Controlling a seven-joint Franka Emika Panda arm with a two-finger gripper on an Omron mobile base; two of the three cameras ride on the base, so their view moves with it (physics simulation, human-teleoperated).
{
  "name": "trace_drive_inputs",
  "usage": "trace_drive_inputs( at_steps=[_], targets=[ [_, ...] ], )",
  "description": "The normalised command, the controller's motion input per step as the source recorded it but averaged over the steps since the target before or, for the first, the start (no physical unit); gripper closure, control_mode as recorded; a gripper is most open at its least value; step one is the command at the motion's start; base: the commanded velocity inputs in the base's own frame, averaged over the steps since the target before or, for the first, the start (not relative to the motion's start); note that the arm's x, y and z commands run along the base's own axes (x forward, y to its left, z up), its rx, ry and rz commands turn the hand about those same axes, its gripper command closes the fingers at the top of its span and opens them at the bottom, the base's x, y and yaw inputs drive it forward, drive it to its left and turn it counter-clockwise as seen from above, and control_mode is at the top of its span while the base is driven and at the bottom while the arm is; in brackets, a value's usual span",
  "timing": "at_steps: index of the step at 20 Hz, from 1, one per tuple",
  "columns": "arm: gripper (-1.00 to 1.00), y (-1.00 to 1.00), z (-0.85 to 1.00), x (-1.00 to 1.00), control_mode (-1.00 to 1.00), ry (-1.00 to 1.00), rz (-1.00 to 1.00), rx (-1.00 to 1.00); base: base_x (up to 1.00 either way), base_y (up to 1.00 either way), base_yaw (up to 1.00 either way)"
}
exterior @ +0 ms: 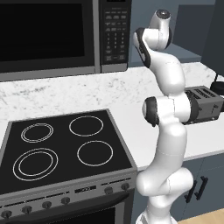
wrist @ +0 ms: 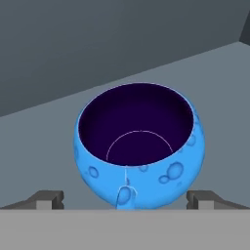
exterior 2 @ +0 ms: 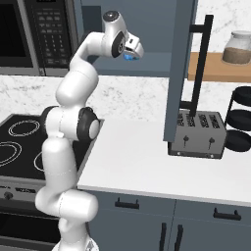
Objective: Gather all objects into one cabinet and sort the glasses and bowls to opposite sides.
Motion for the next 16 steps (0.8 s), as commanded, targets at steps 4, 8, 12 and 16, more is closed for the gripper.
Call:
trace_drive_inputs(
  at_steps=[4,8,12,16],
  targets=[
    [-1.0,0.0,0.0,0.0,-1.0,0.0,0.0,0.0,0.0,0.0,0.0],
    [-1.0,0.0,0.0,0.0,-1.0,0.0,0.0,0.0,0.0,0.0,0.0],
    [-1.0,0.0,-0.01,0.0,-1.0,0.0,0.0,0.0,0.0,0.0,0.0],
    [1.0,0.0,-0.05,0.0,-1.0,0.0,0.0,0.0,0.0,0.0,0.0]
  ],
)
